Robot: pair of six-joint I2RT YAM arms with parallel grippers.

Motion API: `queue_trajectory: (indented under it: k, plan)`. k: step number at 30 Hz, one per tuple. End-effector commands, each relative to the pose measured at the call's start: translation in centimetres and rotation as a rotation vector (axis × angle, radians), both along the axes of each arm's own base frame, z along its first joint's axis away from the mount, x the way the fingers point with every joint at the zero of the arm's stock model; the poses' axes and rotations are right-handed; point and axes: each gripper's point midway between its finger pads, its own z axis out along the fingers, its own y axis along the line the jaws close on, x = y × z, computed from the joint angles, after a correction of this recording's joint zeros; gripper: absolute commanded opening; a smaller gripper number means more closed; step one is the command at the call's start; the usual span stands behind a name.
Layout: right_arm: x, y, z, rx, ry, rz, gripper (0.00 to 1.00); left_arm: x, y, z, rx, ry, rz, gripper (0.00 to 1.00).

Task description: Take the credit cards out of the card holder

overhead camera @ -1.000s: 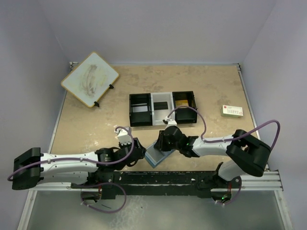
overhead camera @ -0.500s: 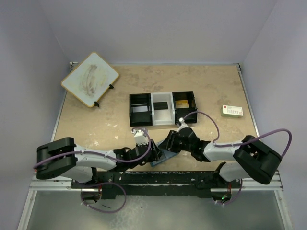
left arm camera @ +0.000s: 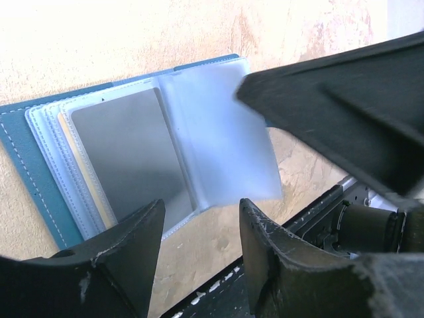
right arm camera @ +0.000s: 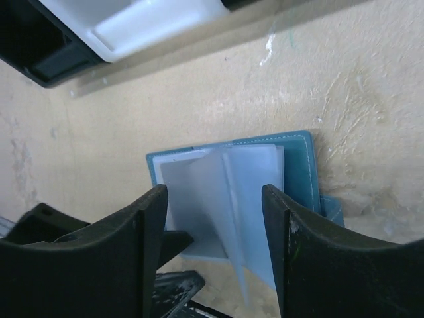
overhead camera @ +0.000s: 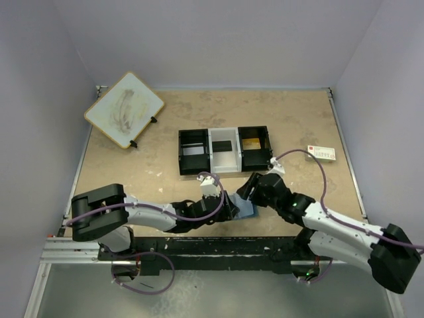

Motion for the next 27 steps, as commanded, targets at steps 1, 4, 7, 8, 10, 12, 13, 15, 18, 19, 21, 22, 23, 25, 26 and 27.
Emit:
queue_trajectory:
  k: [1,4,7,8,10,12,13,15,18,19,21,22,23,25,26,27]
  plan:
    - [0.4,-2.9,2.3,-0.101,-0.057,-0.063,0.60,0.4,-1.9,1.8,-0.045,-0.041,-0.034,0.47]
    - [0.3,-2.8,4.5,-0.076,-0.092,-0.039,0.48,0.7,-2.6,2.0,-0.003,-0.050,-0.040,0.46]
    - [0.0,-1.0,5.8,-0.035,-0.152,0.093,0.39,0.8,-1.3,2.9,0.002,-0.069,-0.007,0.46]
    - [-0.3,0.2,6.0,-0.009,-0.162,0.162,0.38,0.7,-0.7,3.3,-0.004,-0.075,0.002,0.46]
    - [-0.5,2.0,5.9,0.022,-0.157,0.244,0.38,0.8,1.3,4.1,0.011,-0.078,0.036,0.46]
    - [-0.2,2.6,4.9,-0.016,-0.140,0.283,0.43,0.8,3.7,4.1,0.061,-0.076,0.074,0.46]
    - [-0.2,2.9,4.3,-0.030,-0.127,0.299,0.45,0.8,5.1,3.9,0.092,-0.073,0.101,0.46]
    - [-0.1,3.3,3.7,-0.057,-0.114,0.326,0.49,1.0,7.9,3.4,0.156,-0.071,0.163,0.46]
    - [-0.1,4.0,3.4,-0.094,-0.126,0.375,0.56,1.1,11.7,2.9,0.222,-0.067,0.253,0.47]
    - [-0.1,4.0,3.2,-0.117,-0.121,0.374,0.58,1.2,12.5,2.9,0.231,-0.071,0.274,0.47]
    - [-0.2,4.1,2.5,-0.167,-0.109,0.381,0.61,1.4,13.4,3.1,0.231,-0.081,0.300,0.49]
    - [-0.3,4.2,2.2,-0.196,-0.104,0.386,0.63,1.5,13.7,3.2,0.233,-0.084,0.311,0.50]
    - [-0.5,4.5,1.9,-0.225,-0.098,0.395,0.65,1.5,14.0,3.1,0.240,-0.086,0.320,0.51]
    - [-0.6,4.5,1.1,-0.297,-0.075,0.379,0.67,1.6,14.2,3.0,0.252,-0.087,0.330,0.53]
    - [-0.6,4.6,0.8,-0.324,-0.067,0.375,0.67,1.6,14.2,2.9,0.257,-0.086,0.332,0.54]
    - [-0.6,4.7,0.4,-0.348,-0.060,0.378,0.68,1.6,14.2,2.8,0.261,-0.085,0.332,0.55]
